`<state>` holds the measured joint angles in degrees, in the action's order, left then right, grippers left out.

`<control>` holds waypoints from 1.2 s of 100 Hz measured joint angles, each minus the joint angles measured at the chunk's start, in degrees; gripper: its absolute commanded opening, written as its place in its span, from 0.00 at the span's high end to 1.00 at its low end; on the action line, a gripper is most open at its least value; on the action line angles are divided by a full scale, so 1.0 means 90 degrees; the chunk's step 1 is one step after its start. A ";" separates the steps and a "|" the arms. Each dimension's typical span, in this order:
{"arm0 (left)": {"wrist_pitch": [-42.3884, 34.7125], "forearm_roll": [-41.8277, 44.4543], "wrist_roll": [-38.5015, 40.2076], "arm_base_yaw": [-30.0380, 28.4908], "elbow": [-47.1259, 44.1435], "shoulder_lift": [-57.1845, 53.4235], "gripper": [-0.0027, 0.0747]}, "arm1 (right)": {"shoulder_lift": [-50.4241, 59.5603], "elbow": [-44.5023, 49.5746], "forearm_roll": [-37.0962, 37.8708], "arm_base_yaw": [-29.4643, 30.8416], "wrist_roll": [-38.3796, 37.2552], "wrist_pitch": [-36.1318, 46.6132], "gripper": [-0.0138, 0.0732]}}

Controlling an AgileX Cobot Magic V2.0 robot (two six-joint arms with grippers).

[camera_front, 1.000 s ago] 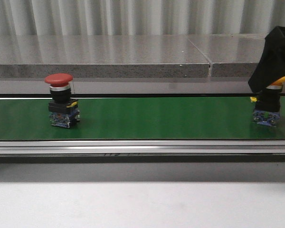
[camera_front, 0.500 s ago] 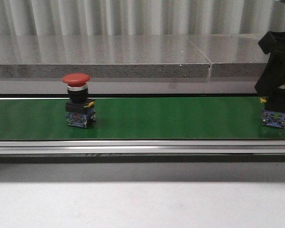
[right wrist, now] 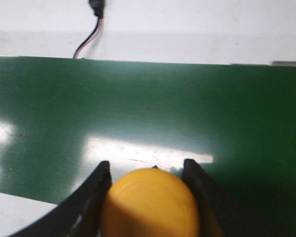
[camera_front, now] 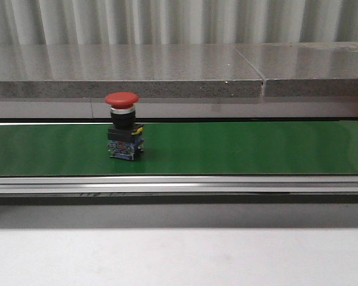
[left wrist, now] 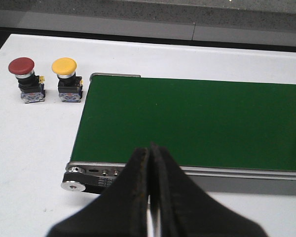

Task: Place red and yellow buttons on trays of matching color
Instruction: 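Carry the yellow button into the yellow tray and open the right gripper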

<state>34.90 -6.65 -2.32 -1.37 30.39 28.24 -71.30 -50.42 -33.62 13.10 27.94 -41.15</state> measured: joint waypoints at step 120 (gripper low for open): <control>0.0000 0.0000 0.0000 0.0000 0.0000 0.0000 0.99 | 0.0595 0.1817 0.3509 0.2256 -0.4121 0.1839 0.85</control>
<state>34.90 -6.65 -2.32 -1.37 30.39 28.24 -65.95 -34.07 -2.04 33.41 -9.15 -24.60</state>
